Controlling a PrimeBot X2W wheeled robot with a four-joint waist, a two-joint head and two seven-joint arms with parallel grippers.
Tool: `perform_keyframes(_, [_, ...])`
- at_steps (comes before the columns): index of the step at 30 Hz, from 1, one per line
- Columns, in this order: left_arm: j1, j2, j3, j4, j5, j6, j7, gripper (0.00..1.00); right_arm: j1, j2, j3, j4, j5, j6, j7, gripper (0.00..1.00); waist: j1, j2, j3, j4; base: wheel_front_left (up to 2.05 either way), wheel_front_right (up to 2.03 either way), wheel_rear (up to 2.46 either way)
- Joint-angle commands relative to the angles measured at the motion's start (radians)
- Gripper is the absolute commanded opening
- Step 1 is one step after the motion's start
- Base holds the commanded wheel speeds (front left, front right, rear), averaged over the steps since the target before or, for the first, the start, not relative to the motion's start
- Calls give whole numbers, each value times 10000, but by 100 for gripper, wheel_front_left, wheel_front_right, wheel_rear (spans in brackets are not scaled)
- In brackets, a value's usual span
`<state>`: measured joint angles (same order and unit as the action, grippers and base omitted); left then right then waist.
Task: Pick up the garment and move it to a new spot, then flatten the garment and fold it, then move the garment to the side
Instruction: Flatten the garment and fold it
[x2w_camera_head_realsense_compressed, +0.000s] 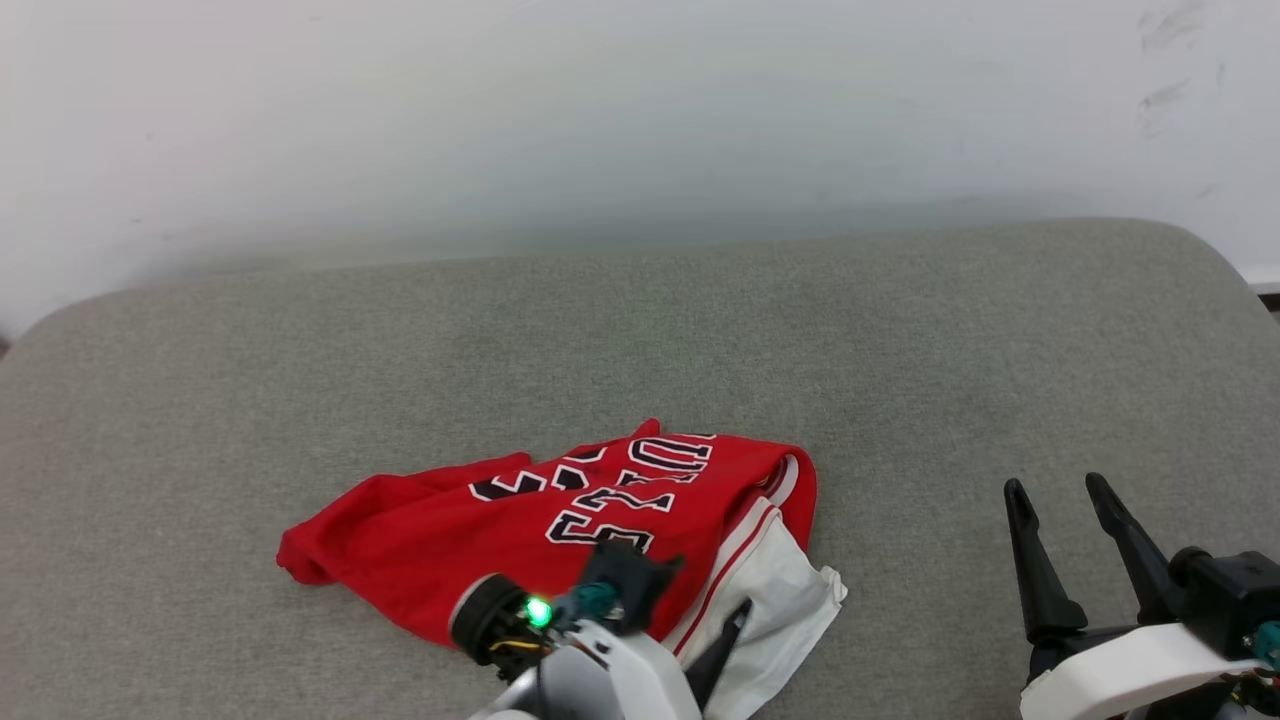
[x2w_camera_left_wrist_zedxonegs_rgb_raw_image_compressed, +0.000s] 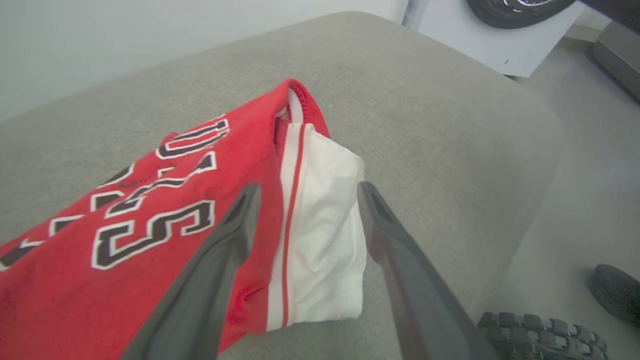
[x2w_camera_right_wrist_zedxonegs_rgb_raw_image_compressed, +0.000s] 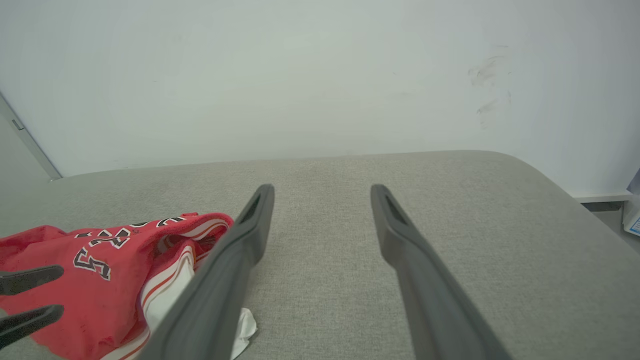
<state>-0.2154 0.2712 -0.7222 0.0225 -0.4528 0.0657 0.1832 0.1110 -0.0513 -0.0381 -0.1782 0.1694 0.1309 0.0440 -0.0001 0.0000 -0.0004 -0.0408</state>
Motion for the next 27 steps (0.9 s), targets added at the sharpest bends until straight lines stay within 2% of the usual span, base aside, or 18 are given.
perform_keyframes(1, [-293, -63, -334, 217, 51, -328, 365, 100, -67, 15, 15, -20, 46, -2, -27, 100, 1, 0, 197, -101, 0, 0, 0])
perform_keyframes(4, [-753, -165, -803, 617, 19, -834, 1053, 100, -212, 14, -20, -52, 70, -2, -78, 100, 1, 0, 482, -186, 0, 0, 0])
perform_keyframes(7, [-985, -241, -1200, 1125, -35, -1146, 1680, 100, -336, 14, -14, -23, 101, -3, -115, 100, 1, 0, 769, -313, 0, 0, 0])
perform_keyframes(13, [-1431, -305, -1777, 1963, -175, -1545, 2779, 100, -542, 14, -43, 150, 195, -3, -262, 100, 1, 0, 1233, -516, 0, 0, 0])
perform_keyframes(21, [-1671, -66, -2345, 2721, -555, -1771, 4111, 100, -792, 14, -27, 434, 300, -2, -494, 100, 1, 0, 1512, -589, 0, 0, 0])
perform_keyframes(22, [-1650, -41, -2311, 2820, -623, -1762, 4203, 45, -831, 14, -29, 463, 304, -3, -530, 100, 1, 0, 1526, -585, 0, 0, 0])
perform_keyframes(23, [-1659, -24, -2236, 2896, -672, -1693, 4186, 18, -860, 14, -16, 494, 309, -2, -547, 100, 1, 0, 1527, -586, 0, 0, 0])
perform_keyframes(24, [-1700, -16, -2168, 2934, -655, -1629, 4061, 0, -894, 14, -2, 511, 325, -2, -591, 100, 1, 0, 1525, -581, 0, 0, 0])
perform_keyframes(27, [-1741, -19, -1997, 2958, -680, -1511, 3748, 0, -882, 14, -58, 609, 293, -2, -631, 100, 1, 0, 1424, -514, 0, 0, 0])
